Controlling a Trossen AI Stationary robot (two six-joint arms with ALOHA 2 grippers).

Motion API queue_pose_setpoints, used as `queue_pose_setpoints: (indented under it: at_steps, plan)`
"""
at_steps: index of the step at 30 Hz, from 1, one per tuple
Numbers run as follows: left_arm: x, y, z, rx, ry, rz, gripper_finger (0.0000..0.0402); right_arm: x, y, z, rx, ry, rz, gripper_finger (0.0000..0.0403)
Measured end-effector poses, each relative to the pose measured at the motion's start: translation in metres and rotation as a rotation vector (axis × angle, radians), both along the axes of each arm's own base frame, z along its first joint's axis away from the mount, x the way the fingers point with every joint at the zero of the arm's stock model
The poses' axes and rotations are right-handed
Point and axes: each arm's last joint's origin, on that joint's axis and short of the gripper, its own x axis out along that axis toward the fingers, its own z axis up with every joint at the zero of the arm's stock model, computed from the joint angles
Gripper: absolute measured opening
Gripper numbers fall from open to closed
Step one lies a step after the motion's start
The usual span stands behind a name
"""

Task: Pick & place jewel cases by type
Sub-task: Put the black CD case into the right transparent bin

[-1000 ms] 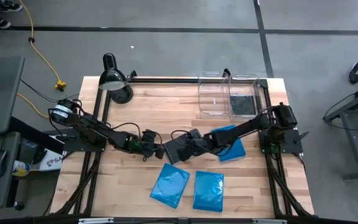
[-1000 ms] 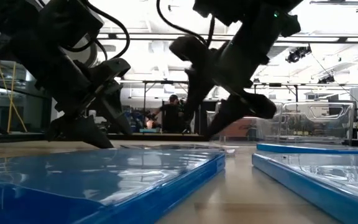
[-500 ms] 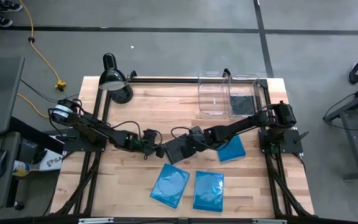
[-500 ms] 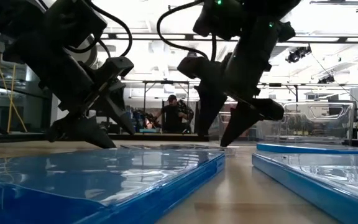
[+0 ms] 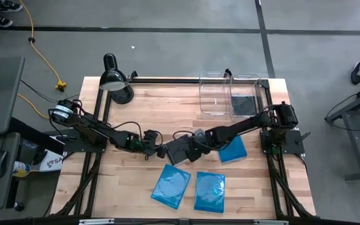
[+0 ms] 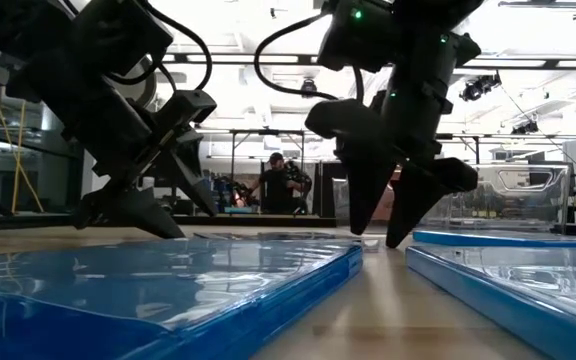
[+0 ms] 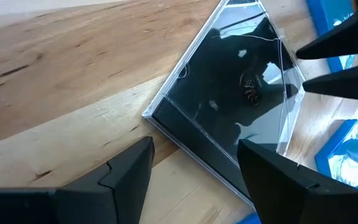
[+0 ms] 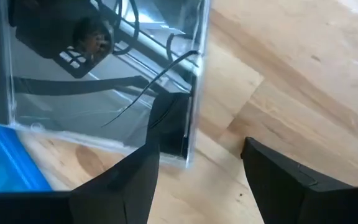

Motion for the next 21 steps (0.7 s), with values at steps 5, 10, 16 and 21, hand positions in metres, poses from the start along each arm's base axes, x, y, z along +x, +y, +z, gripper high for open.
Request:
queue_pose_setpoints:
  at_steps: [5, 10, 16, 21]
  plan:
    - [-0.001, 0.0, 0.0, 0.006, 0.01, 0.002, 0.0236, 0.003, 0.002, -0.003, 0.02, -0.014, 0.005, 0.0217]
    - [-0.002, 0.0, -0.001, 0.011, 0.026, 0.002, 0.0236, 0.006, 0.004, -0.021, 0.132, -0.143, -0.038, 0.0217]
    - [-0.003, 0.001, -0.004, 0.02, 0.051, 0.001, 0.0236, -0.006, 0.003, -0.04, 0.194, -0.233, -0.11, 0.0217]
    - [-0.002, 0.0, -0.015, 0.042, 0.082, -0.002, 0.0236, -0.01, 0.002, -0.046, 0.22, -0.319, -0.127, 0.0217]
